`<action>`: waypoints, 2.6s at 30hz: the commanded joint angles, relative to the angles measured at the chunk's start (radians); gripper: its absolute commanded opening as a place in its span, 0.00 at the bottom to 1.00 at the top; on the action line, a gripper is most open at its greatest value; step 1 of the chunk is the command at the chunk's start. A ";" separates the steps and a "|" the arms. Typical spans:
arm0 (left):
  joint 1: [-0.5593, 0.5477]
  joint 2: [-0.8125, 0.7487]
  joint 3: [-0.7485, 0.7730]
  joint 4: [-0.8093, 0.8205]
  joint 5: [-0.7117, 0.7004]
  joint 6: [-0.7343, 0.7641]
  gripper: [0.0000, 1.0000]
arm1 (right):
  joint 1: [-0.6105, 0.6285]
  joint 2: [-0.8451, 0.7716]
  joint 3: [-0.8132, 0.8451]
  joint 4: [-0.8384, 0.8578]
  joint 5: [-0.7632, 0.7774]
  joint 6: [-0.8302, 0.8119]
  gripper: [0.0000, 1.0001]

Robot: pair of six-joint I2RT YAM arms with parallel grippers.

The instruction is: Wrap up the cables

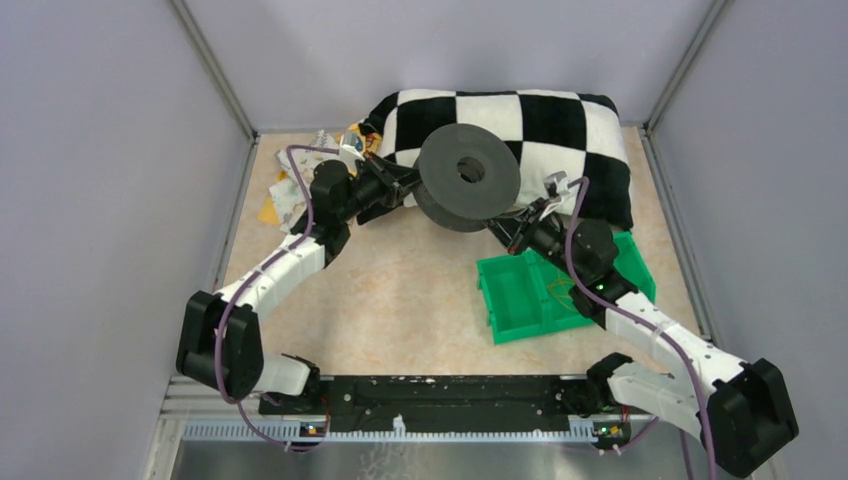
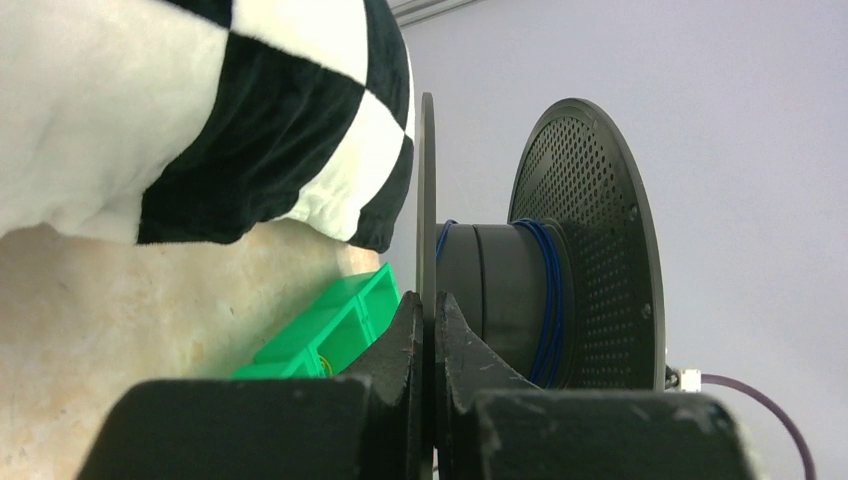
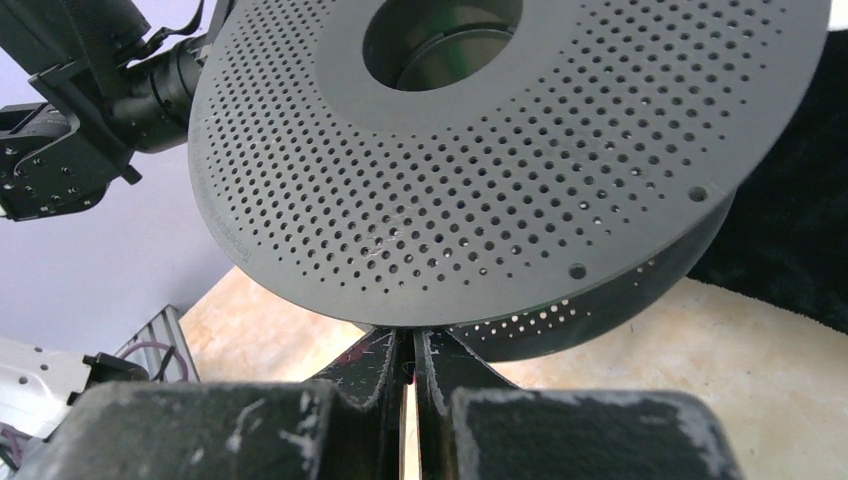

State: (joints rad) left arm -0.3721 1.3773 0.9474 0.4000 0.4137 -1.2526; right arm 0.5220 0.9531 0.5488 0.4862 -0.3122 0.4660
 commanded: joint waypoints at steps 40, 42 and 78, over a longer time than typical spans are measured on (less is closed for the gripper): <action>-0.015 -0.093 -0.197 0.172 -0.155 -0.449 0.00 | 0.244 0.335 -0.057 0.593 0.305 -0.046 0.21; -0.016 -0.090 -0.198 0.187 -0.159 -0.450 0.00 | 0.244 0.319 -0.071 0.582 0.308 -0.045 0.27; 0.089 -0.137 -0.477 0.360 0.007 -0.082 0.00 | 0.224 -0.473 -0.139 -0.438 0.749 -0.196 0.85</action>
State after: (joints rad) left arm -0.3126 1.3041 0.5434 0.5850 0.3286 -1.4364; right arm 0.7578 0.5110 0.3943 0.1440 0.2882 0.3237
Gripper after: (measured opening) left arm 0.038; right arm 0.828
